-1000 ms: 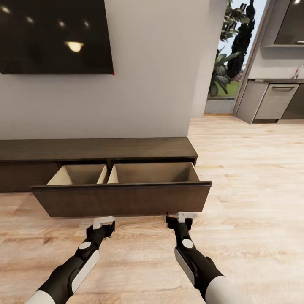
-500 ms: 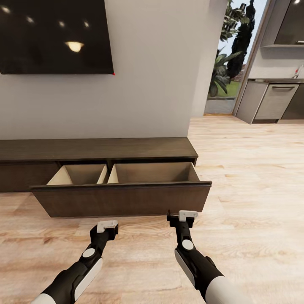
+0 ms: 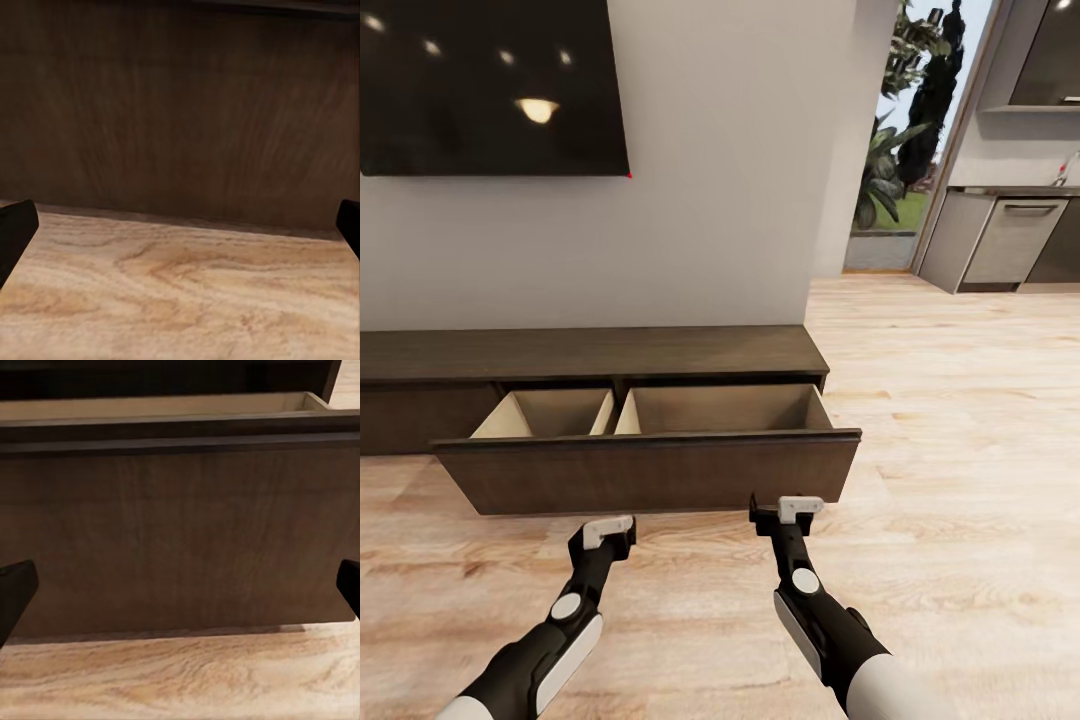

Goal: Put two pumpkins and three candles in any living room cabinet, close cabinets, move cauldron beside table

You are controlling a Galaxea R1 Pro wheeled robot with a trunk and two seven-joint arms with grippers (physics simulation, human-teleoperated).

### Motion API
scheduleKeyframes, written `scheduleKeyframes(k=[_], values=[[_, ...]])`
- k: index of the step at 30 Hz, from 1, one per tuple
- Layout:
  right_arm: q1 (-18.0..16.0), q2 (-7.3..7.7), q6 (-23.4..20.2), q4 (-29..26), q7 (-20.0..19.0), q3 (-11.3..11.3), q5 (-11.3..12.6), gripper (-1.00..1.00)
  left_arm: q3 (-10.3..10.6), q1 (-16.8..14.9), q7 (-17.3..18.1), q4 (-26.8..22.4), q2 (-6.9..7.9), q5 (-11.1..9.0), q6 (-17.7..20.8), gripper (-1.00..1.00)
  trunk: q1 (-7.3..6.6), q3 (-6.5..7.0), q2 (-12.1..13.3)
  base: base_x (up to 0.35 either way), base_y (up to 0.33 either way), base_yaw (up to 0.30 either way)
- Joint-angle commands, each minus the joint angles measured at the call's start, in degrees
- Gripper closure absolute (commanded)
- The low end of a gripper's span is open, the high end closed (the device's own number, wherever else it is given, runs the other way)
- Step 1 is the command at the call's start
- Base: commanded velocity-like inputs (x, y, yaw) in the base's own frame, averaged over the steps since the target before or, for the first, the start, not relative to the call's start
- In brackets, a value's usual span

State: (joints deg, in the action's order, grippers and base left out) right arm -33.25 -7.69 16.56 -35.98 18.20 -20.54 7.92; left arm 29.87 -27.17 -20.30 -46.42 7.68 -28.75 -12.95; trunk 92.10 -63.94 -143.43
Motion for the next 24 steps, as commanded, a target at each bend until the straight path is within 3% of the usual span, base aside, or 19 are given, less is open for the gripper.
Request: scheduleKeyframes(k=[1, 18, 21, 24], values=[[-0.06, 0.05, 0.31, 0.07, 0.31, -0.38, 0.64, -1.0, 0.52, -0.08, -0.46, 0.12, 0.08, -0.54, -0.6, -1.0, -0.01, -0.05, -0.02, 0.0, 0.0, 0.0], [-0.06, -0.04, 0.19, 2.58, -0.71, -0.51, 0.44, -1.0, 0.25, -0.08, -0.42, 0.36, 0.06, -0.51, -1.24, -1.0, -0.01, -0.05, -0.02, 0.105, 0.0, 0.0], [-0.06, -0.04, -0.06, 3.24, -6.18, -0.8, 0.51, -1.0, 0.63, -0.08, -0.37, 0.36, 0.06, -0.52, -1.21, -1.0, -0.01, -0.05, -0.02, 0.006, 0.0, 0.0], [-0.06, -0.04, -0.17, 3.43, -8.38, -0.87, 0.73, -1.0, 0.76, -0.08, -0.34, 0.36, 0.06, -0.47, -1.27, -1.0, -0.01, -0.05, -0.02, 0.001, 0.0, 0.0]])
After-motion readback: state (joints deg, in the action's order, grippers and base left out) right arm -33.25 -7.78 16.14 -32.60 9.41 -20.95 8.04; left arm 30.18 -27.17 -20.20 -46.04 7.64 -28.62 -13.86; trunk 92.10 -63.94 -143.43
